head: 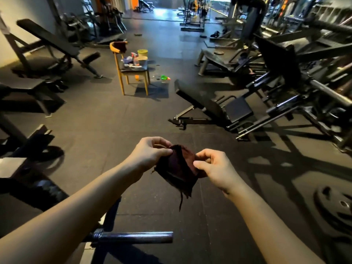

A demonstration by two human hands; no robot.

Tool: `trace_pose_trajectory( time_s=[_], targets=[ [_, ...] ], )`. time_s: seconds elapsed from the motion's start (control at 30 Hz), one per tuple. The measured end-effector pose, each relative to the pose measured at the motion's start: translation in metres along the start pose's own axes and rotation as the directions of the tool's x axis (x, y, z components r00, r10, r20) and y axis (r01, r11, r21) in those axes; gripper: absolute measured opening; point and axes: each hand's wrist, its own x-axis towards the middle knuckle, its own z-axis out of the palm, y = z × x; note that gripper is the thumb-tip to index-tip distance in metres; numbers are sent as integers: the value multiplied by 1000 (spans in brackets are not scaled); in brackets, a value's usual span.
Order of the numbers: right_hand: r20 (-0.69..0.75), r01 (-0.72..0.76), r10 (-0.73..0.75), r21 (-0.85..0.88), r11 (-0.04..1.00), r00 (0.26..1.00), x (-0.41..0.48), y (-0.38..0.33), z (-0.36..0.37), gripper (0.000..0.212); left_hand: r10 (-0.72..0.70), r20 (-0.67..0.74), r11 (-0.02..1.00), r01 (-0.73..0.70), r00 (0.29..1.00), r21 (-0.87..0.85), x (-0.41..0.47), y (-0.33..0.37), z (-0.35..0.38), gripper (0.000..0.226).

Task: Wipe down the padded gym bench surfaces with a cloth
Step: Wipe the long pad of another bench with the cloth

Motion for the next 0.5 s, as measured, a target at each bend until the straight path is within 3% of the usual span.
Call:
trace_pose_trajectory(
  time_s=[0.1,0.2,0.37,0.5],
  targets=[
    [-39,-109,116,156,982,992,17,5,-34,12,10,59,999,-13,998,35,31,-2,10,5],
    [40,-182,177,244,953,983,48,3,-60,11,41,80,998,-45,996,46,66,-6,16,8],
    [190,-230,172,345,910,967,137,-16,-71,23,41,-31,999,-42,999,-28,141,-24,15,5],
    [216,-200,144,266,943,966,238,-25,-61,29,11,-193,997,-25,981,-70,215,-37,3,6]
  ],
)
